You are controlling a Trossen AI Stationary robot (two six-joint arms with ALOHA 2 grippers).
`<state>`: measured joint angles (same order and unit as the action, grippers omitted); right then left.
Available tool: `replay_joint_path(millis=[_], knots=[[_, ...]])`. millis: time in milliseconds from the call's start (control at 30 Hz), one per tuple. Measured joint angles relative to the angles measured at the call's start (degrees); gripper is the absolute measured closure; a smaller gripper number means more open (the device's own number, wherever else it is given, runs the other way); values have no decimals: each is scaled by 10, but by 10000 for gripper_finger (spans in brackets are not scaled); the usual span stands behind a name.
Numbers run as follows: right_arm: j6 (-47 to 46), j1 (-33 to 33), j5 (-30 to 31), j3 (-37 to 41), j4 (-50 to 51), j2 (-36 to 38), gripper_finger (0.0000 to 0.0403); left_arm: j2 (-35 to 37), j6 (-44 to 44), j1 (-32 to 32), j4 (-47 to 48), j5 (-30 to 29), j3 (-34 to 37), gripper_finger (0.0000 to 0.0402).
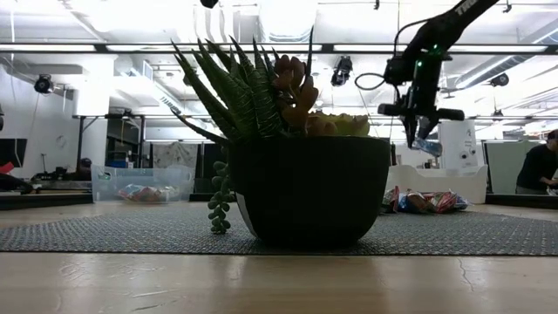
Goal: Pick and place Granola Bars by type
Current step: Put the yellow granola bar into the white bin
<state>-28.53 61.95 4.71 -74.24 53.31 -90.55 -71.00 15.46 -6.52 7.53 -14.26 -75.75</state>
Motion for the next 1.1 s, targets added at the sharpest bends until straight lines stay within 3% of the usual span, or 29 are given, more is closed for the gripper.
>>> replay_joint_path(millis=[433, 1100], knots=[[0, 0, -5, 2, 7, -74, 335, 0, 0, 0, 3, 0, 0, 248], [0, -1, -6, 5, 0, -77, 324, 0, 0, 0, 14, 0, 0, 248]])
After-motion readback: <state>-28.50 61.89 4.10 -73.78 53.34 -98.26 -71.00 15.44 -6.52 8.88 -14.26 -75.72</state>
